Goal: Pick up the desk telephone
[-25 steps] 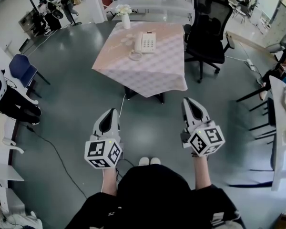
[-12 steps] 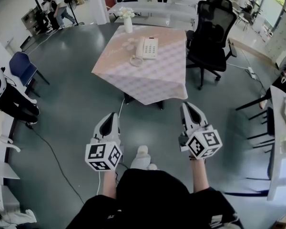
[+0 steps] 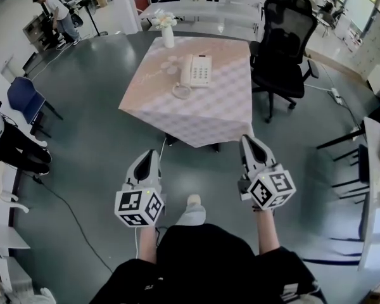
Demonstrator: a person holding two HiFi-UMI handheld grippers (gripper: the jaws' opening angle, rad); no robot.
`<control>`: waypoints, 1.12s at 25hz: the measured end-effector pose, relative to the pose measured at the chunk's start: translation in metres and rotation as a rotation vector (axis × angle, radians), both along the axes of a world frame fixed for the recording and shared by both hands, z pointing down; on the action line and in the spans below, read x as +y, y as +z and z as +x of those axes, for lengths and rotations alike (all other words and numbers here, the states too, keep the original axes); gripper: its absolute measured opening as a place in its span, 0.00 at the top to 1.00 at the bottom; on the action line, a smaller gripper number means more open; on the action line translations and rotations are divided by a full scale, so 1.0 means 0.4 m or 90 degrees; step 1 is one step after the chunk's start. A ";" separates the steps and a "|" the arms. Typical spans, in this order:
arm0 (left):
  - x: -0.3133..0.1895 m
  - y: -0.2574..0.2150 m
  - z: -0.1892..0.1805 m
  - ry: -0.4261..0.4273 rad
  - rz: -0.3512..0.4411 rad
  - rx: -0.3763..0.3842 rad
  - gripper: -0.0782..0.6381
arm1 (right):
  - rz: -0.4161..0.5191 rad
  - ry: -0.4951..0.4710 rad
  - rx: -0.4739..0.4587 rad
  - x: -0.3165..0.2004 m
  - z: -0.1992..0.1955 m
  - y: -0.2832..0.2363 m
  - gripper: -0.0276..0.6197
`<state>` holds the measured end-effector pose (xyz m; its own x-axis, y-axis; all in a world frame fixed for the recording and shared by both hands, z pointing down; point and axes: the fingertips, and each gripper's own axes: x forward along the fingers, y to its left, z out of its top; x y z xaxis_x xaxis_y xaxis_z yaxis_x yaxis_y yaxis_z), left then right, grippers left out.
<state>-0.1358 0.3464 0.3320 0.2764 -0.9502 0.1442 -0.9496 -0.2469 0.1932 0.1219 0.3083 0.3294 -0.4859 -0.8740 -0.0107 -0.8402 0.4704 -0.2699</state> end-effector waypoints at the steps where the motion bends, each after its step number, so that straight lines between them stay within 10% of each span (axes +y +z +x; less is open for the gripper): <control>1: -0.032 0.000 -0.007 0.002 0.000 0.000 0.89 | -0.001 0.001 0.001 -0.029 -0.008 0.002 0.97; 28: -0.581 0.088 -0.138 0.059 -0.023 -0.005 0.89 | -0.023 0.058 0.019 -0.525 -0.142 0.073 0.97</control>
